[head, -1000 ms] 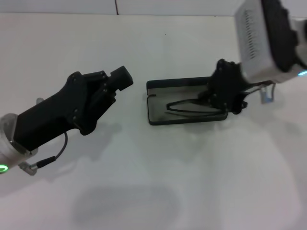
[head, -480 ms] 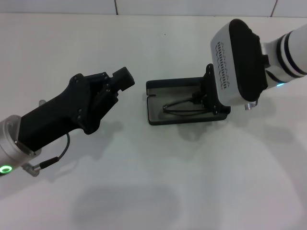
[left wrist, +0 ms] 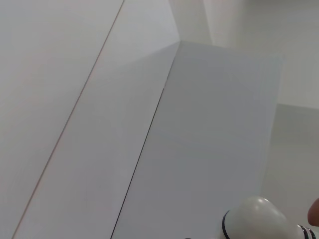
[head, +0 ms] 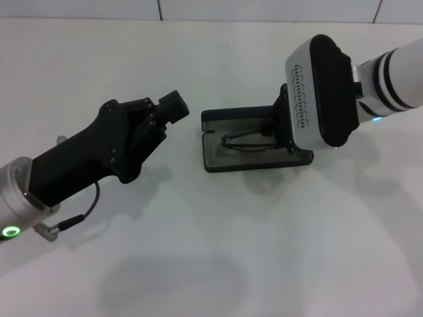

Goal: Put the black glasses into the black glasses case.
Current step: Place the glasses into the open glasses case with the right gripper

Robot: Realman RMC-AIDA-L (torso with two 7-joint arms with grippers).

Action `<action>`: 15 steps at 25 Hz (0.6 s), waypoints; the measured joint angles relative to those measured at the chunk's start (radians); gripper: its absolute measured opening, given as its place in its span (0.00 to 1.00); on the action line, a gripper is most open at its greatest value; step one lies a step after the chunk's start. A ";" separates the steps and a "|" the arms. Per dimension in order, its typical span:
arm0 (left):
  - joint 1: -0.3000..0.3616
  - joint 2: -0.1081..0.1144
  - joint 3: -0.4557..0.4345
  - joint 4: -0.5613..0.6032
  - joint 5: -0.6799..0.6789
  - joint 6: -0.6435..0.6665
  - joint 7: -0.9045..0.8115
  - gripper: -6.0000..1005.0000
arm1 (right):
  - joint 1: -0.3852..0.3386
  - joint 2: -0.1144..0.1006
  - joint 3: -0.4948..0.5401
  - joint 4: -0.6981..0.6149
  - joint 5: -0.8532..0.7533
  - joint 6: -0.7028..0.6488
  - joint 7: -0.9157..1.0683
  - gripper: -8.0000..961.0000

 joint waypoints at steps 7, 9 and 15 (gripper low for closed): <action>0.000 -0.003 0.000 -0.002 0.000 0.000 0.000 0.02 | -0.002 0.000 -0.038 0.016 0.000 0.048 0.000 0.08; 0.000 -0.003 0.000 -0.002 0.000 0.000 0.000 0.02 | -0.002 0.000 -0.043 0.020 0.000 0.055 0.000 0.08; 0.001 -0.003 0.000 -0.002 0.002 0.000 0.000 0.02 | -0.002 0.000 -0.044 0.024 0.000 0.059 0.000 0.08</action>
